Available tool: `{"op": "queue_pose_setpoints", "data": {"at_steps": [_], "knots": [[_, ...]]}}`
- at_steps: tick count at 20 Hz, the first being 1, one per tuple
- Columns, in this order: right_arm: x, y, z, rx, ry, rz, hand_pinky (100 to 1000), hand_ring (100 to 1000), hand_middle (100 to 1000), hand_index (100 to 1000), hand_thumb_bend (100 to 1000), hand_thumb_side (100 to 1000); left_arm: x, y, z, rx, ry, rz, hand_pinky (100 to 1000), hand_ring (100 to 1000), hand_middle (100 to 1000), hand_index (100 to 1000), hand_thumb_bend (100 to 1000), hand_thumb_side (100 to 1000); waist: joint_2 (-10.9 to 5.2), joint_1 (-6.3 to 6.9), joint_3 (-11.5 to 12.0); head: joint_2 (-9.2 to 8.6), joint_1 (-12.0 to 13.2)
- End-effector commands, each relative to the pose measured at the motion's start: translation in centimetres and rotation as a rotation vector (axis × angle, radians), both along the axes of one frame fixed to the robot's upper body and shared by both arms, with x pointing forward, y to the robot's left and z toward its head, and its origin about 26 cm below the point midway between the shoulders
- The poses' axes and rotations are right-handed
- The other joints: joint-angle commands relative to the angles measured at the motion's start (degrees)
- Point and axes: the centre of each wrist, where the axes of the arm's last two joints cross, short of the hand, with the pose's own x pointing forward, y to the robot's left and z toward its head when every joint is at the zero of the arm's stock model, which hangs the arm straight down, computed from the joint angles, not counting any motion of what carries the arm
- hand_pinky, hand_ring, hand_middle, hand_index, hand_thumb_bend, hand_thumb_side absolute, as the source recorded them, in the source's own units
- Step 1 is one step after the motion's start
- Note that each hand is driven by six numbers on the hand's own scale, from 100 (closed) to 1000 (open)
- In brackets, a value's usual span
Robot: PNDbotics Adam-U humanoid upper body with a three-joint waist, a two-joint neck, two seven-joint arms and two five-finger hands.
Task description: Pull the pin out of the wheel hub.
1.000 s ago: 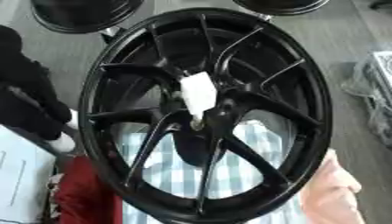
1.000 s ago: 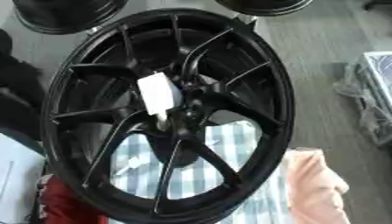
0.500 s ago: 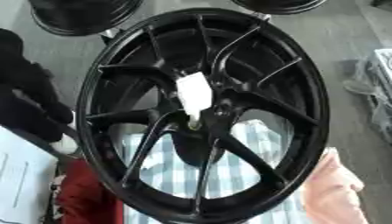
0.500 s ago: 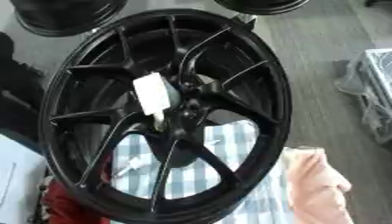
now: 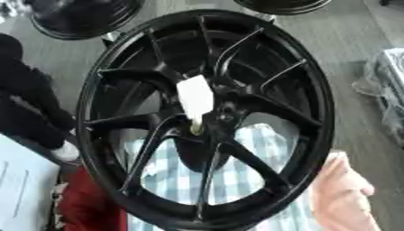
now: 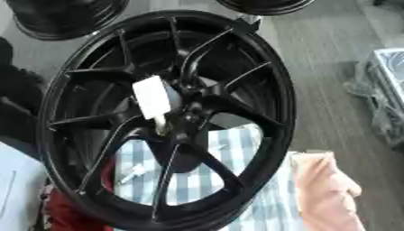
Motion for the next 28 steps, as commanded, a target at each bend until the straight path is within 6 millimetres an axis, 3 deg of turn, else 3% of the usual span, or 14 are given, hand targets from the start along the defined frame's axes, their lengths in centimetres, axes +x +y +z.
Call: {"op": "queue_pose_setpoints", "data": {"at_steps": [1,5,7,9,13,20,28], "knots": [[-0.2,-0.3,1.2,-0.047,-0.015,0.003,742,650,635,831,100,546,-0.8,-1.3,0.5,0.087,-0.042,-0.056,793,797,758,822,100,697,-1.73,-0.16,0.06,0.17,0.03],[-0.2,-0.2,1.2,-0.051,-0.007,0.008,742,650,634,830,100,546,-1.1,-2.7,0.3,0.17,-0.057,-0.131,797,797,762,820,100,742,-1.81,-0.07,0.08,0.36,0.19],[-0.2,-0.2,1.1,-0.053,-0.003,0.011,742,650,634,830,100,546,-1.1,-3.2,0.0,0.192,-0.076,-0.198,799,801,764,821,100,707,-1.84,-0.03,0.08,0.41,0.23],[-0.2,-0.1,1.1,-0.055,0.0,0.015,742,650,634,830,100,546,-1.2,-3.5,-0.1,0.202,-0.137,-0.287,804,805,770,822,100,679,-1.86,-0.03,0.1,0.52,0.25],[-0.1,-0.1,1.1,-0.06,0.006,0.022,742,650,634,829,100,546,-0.8,-3.8,-1.1,0.25,-0.267,-0.382,808,810,772,826,100,730,-1.82,0.03,0.04,0.5,0.27],[0.0,0.1,0.9,-0.065,0.021,0.039,742,650,634,828,100,546,-0.5,-4.1,-1.7,0.262,-0.284,-0.373,814,817,782,848,100,680,-1.78,0.02,-0.1,0.51,0.31],[0.1,0.3,0.8,-0.066,0.027,0.05,742,649,634,827,100,547,1.6,-4.7,-2.2,0.261,-0.269,-0.327,831,830,789,857,100,565,-1.7,0.0,-0.38,0.54,0.15]]}}
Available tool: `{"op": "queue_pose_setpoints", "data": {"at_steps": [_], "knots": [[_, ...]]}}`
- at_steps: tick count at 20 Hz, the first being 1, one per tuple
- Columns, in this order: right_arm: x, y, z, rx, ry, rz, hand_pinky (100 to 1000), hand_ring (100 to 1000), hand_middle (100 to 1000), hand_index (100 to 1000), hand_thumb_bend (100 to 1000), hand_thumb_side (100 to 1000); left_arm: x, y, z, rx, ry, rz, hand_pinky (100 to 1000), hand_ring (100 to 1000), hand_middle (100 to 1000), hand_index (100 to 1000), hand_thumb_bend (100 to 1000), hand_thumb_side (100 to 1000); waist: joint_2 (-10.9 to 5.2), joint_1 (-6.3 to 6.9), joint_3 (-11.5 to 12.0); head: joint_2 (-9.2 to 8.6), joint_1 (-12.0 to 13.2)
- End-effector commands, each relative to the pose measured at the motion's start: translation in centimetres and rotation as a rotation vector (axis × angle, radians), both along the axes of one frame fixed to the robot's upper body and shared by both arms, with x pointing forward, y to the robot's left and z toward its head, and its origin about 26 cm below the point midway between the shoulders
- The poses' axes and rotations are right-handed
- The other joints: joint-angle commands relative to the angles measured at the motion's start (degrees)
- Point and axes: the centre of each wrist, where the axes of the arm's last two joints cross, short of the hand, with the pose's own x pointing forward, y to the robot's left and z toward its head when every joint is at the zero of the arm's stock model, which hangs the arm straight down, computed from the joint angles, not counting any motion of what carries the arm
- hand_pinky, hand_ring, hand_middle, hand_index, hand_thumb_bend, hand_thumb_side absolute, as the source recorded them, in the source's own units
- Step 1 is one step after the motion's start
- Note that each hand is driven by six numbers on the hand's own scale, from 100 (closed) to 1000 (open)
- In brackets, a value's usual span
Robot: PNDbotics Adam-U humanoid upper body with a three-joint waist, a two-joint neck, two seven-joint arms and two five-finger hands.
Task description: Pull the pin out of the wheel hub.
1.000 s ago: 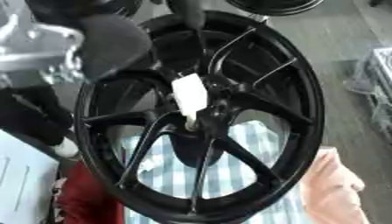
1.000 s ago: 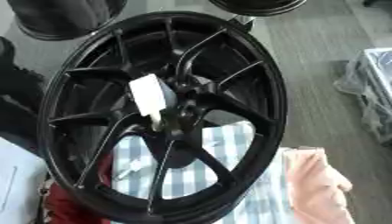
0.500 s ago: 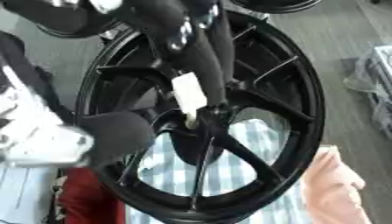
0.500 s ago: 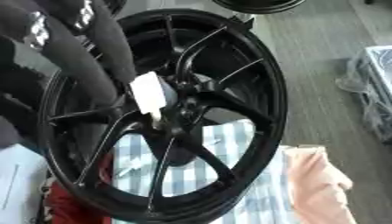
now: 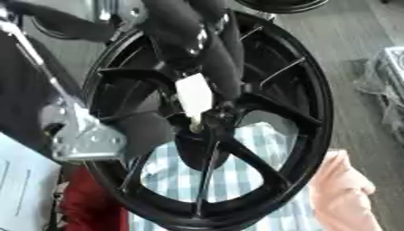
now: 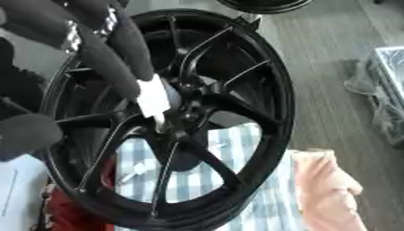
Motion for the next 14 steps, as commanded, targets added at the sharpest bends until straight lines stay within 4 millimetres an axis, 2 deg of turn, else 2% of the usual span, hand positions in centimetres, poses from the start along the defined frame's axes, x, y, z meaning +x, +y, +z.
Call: {"op": "queue_pose_setpoints", "data": {"at_steps": [1,4,8,12,14], "knots": [[0.0,-0.2,1.2,-0.043,-0.021,0.01,742,649,634,827,100,547,0.4,-0.2,0.4,0.054,-0.07,-0.027,831,832,790,858,100,534,-1.55,-0.27,-0.09,0.05,0.0],[0.0,-0.1,1.3,-0.043,-0.021,0.014,742,649,634,827,100,546,1.2,-0.6,0.0,0.07,-0.1,-0.022,835,835,789,854,100,504,-1.57,-0.29,-0.16,-0.01,0.0],[0.1,0.0,1.3,-0.043,-0.02,0.02,742,649,634,826,100,547,3.0,-1.0,-0.7,0.098,-0.14,0.008,841,840,791,846,193,481,-1.6,-0.28,-0.3,-0.15,0.0],[0.2,0.1,1.3,-0.045,-0.018,0.029,742,649,634,826,100,547,4.6,-1.4,-1.5,0.131,-0.17,0.017,849,845,791,834,324,409,-1.58,-0.26,-0.5,-0.23,-0.06],[0.3,0.1,1.3,-0.044,-0.019,0.031,742,649,634,826,100,546,5.2,-1.6,-1.9,0.151,-0.19,0.013,854,848,793,836,368,409,-1.57,-0.26,-0.6,-0.27,-0.04]]}}
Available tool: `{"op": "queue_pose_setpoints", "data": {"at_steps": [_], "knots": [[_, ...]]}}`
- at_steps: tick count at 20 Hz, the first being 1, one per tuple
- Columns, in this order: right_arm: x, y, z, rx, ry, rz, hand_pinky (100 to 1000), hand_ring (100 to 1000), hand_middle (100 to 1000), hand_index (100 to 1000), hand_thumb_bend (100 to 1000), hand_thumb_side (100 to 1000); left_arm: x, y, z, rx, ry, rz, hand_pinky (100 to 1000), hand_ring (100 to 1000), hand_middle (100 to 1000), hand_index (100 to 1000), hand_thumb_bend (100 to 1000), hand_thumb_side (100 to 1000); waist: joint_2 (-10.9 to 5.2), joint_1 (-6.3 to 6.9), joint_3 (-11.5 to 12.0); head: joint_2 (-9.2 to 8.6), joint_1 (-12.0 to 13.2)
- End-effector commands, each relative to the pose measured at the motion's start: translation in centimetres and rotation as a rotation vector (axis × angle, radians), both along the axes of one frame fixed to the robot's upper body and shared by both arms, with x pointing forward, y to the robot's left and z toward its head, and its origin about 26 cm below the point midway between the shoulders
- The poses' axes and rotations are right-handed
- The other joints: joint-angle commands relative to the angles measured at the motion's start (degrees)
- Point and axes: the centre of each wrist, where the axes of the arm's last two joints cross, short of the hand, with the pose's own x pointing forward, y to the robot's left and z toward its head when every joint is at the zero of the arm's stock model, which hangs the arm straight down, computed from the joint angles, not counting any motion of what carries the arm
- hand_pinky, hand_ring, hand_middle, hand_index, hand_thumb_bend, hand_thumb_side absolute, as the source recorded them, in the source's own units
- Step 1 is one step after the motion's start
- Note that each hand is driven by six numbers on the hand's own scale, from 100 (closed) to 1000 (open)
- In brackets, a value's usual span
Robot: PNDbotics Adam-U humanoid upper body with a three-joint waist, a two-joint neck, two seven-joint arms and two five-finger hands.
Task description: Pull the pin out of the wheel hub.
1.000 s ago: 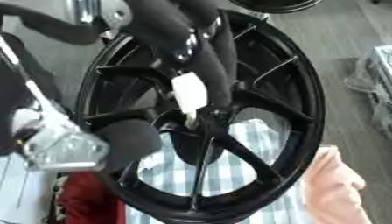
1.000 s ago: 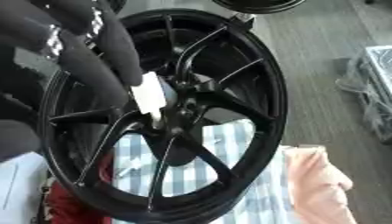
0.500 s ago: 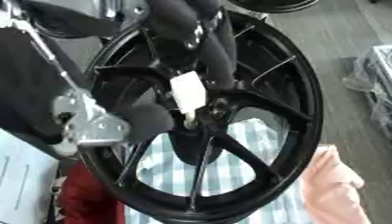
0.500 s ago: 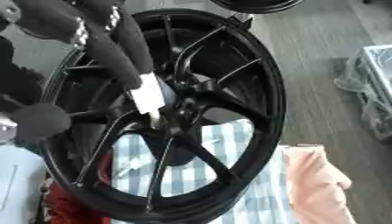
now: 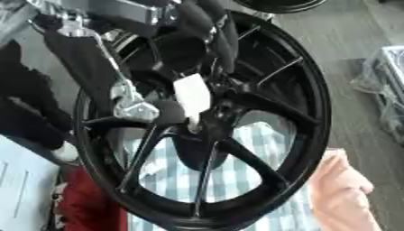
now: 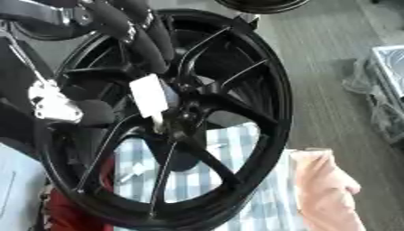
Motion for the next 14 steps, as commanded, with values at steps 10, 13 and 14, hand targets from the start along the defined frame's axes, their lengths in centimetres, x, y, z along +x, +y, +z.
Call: {"op": "queue_pose_setpoints", "data": {"at_steps": [10,13,14], "knots": [[0.1,-0.1,1.3,-0.041,-0.022,0.019,742,647,632,824,100,547,2.4,-0.4,-0.9,0.224,-0.149,-0.143,888,858,778,846,465,630,-1.54,-0.18,-0.44,-0.44,0.27],[0.1,0.0,1.3,-0.041,-0.022,0.02,743,645,630,824,100,546,2.9,-0.3,-1.0,0.243,-0.176,-0.153,887,858,775,838,588,470,-1.55,-0.18,-0.46,-0.4,0.45],[0.1,0.0,1.3,-0.041,-0.022,0.021,743,645,630,824,100,546,3.2,-0.3,-1.1,0.252,-0.184,-0.155,887,858,774,836,606,434,-1.55,-0.18,-0.49,-0.42,0.49]]}}
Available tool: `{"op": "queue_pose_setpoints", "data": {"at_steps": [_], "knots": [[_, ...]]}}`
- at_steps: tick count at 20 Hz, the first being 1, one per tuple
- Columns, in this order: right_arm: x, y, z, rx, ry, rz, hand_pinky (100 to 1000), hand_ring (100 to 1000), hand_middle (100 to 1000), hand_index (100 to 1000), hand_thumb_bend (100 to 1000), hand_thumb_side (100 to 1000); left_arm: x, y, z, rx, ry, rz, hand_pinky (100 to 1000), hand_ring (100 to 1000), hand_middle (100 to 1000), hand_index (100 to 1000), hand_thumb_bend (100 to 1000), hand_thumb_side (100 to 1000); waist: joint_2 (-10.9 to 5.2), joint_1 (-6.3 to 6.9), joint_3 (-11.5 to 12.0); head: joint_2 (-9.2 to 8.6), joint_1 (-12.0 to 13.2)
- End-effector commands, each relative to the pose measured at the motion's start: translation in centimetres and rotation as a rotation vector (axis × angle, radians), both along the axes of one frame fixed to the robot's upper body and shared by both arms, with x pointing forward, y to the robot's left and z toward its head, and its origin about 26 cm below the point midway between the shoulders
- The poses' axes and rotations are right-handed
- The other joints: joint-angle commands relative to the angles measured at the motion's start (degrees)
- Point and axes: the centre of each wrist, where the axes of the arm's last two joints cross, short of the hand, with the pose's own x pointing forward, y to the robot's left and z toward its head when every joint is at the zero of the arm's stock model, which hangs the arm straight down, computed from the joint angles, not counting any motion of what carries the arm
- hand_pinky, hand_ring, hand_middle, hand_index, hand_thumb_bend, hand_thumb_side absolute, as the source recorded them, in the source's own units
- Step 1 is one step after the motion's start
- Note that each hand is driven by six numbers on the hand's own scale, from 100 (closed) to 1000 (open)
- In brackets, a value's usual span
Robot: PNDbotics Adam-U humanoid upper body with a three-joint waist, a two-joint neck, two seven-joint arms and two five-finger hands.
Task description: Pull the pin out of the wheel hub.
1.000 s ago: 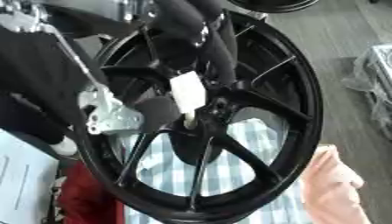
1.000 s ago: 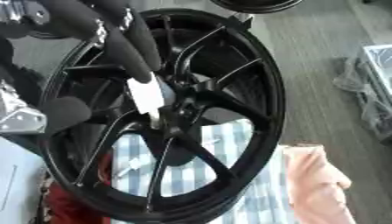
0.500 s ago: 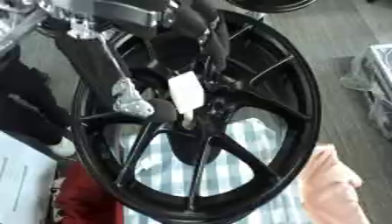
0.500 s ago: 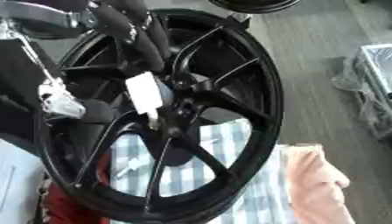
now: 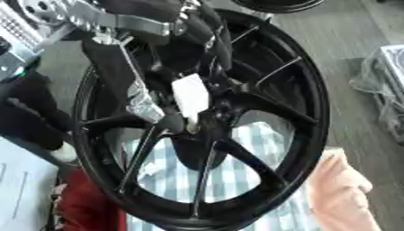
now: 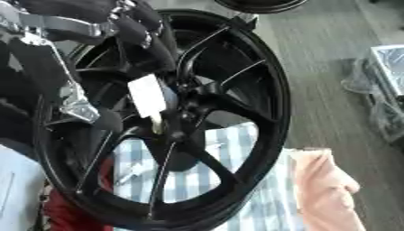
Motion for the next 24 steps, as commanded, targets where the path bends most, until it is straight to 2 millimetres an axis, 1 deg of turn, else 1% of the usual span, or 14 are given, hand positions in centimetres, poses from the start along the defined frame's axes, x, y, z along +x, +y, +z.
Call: {"op": "queue_pose_setpoints", "data": {"at_steps": [1,2,4,10,16,21,24], "knots": [[0.0,-0.2,1.3,-0.04,-0.023,0.01,743,645,630,824,100,546,0.3,0.3,0.8,0.284,-0.162,-0.154,887,858,774,836,606,434,-1.55,-0.31,-0.14,-0.41,0.26],[0.0,-0.2,1.2,-0.039,-0.022,0.01,743,644,630,824,100,547,0.4,0.3,0.8,0.292,-0.172,-0.157,886,857,771,828,686,304,-1.54,-0.3,-0.14,-0.39,0.27],[0.0,-0.2,1.2,-0.04,-0.019,0.011,743,644,631,823,100,546,0.6,0.4,0.6,0.316,-0.199,-0.166,883,852,766,818,730,339,-1.53,-0.29,-0.11,-0.23,0.34],[-0.1,-0.1,1.1,-0.041,-0.015,0.01,743,642,632,822,100,546,1.3,0.7,0.1,0.34,-0.208,-0.171,880,841,752,805,678,329,-1.48,-0.28,-0.12,0.0,0.48],[-0.1,-0.1,1.0,-0.042,-0.012,0.01,743,641,631,821,100,543,1.9,0.5,-0.7,0.385,-0.222,-0.183,882,836,752,788,685,320,-1.45,-0.2,-0.19,0.18,0.65],[0.0,-0.1,0.9,-0.04,-0.006,0.005,742,638,627,817,100,540,2.3,0.4,-1.1,0.413,-0.235,-0.205,875,828,739,756,642,305,-1.48,-0.09,-0.24,0.26,0.87],[0.0,-0.1,1.0,-0.038,-0.008,0.001,741,636,626,815,100,540,2.6,0.4,-1.4,0.416,-0.222,-0.216,873,823,727,745,588,285,-1.47,-0.06,-0.32,0.27,0.96]]}}
